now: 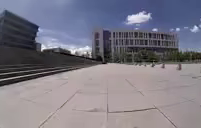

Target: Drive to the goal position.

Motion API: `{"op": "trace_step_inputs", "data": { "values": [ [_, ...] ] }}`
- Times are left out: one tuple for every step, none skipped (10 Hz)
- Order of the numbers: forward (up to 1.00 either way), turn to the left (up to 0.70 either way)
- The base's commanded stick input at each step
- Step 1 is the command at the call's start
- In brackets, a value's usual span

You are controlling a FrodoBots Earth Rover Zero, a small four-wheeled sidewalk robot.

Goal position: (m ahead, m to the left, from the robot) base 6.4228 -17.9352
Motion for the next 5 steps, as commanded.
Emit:
{"op": "trace_step_inputs", "data": {
  "values": [
    [0.7,0.0],
    [0.7,0.0],
    [0.7,0.0],
    [0.7,0.0],
    [0.7,0.0]
  ]
}}
